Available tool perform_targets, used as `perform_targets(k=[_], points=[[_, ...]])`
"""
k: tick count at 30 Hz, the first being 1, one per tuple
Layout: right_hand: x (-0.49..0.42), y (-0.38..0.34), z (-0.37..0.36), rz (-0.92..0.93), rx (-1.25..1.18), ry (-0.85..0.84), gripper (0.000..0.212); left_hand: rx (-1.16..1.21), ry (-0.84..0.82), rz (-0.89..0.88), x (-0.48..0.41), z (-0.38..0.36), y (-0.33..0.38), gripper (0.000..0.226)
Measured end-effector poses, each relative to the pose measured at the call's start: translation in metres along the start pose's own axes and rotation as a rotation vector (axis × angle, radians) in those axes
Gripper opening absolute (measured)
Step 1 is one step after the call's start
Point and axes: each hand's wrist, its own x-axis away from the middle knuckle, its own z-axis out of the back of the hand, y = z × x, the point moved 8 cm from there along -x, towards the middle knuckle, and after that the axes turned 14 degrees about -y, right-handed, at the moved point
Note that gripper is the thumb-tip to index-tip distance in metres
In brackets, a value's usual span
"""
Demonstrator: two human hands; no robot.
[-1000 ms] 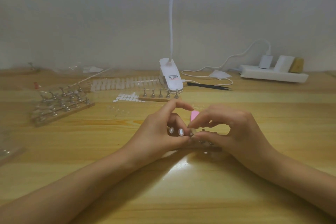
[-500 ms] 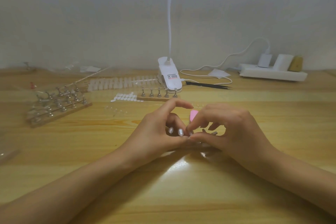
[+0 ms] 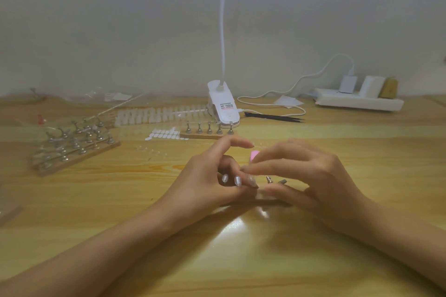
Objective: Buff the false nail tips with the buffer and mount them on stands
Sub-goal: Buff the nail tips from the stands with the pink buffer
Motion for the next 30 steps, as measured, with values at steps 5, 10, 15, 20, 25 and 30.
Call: perform_targets(k=[5, 10, 15, 20, 25, 30], points=[[0.000, -0.002, 0.000, 0.086, 0.066, 0.033, 0.029, 0.005, -0.001, -0.018, 0.000, 0.001, -0.001, 0.051], [0.000, 0.008, 0.000, 0.060, -0.103, 0.029, 0.030, -0.010, 0.005, -0.011, 0.000, 0.000, -0.002, 0.051], [0.002, 0.070, 0.013, -0.322, -0.120, 0.064, 0.022, -0.003, -0.071, 0.043, -0.004, -0.001, -0.006, 0.060], [0.011, 0.113, -0.016, -0.573, 0.018, -0.287, 0.041, 0.246, -0.264, 0.123, -0.009, 0.006, -0.013, 0.055], [0.003, 0.107, -0.014, -0.480, -0.110, -0.210, 0.020, 0.224, 0.012, 0.101, -0.010, 0.037, -0.018, 0.031], [0.001, 0.092, -0.007, -0.358, -0.217, -0.111, 0.033, -0.553, 0.233, 0.118, -0.005, 0.059, -0.009, 0.015]])
